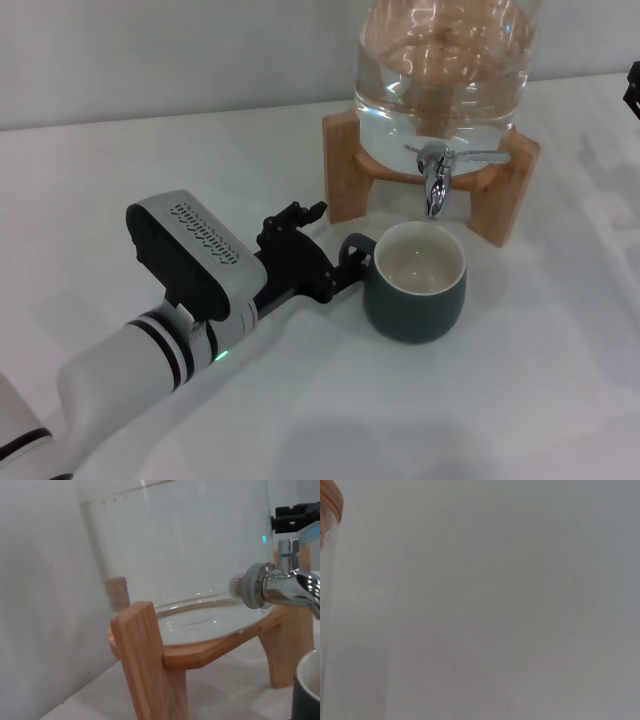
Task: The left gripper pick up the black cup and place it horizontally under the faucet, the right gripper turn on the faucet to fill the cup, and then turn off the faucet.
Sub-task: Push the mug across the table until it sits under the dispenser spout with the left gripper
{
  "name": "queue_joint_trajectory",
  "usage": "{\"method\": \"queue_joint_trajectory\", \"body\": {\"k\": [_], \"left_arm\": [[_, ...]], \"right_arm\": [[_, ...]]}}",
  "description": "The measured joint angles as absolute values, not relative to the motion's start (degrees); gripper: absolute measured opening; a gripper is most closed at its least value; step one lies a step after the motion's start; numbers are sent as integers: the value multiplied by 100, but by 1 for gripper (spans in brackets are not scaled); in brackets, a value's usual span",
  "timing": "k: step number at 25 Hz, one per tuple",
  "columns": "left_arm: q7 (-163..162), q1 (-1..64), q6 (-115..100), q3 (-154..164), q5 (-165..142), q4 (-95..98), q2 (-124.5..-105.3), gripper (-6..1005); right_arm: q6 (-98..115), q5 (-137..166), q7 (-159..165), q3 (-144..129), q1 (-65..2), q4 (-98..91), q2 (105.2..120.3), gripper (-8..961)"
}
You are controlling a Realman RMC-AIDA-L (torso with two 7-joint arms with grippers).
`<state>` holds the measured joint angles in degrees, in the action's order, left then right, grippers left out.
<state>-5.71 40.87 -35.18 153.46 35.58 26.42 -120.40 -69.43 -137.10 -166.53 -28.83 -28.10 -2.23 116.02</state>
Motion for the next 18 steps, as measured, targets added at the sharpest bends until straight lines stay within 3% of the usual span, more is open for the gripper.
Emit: {"method": "queue_joint_trajectory", "body": {"k": [18], "left_arm": [[-557, 3903, -3531, 15335, 3556, 2792, -12005, 746]], "right_arm": [[-6944, -13711, -16619, -2883, -2780, -185, 11592, 820]]}}
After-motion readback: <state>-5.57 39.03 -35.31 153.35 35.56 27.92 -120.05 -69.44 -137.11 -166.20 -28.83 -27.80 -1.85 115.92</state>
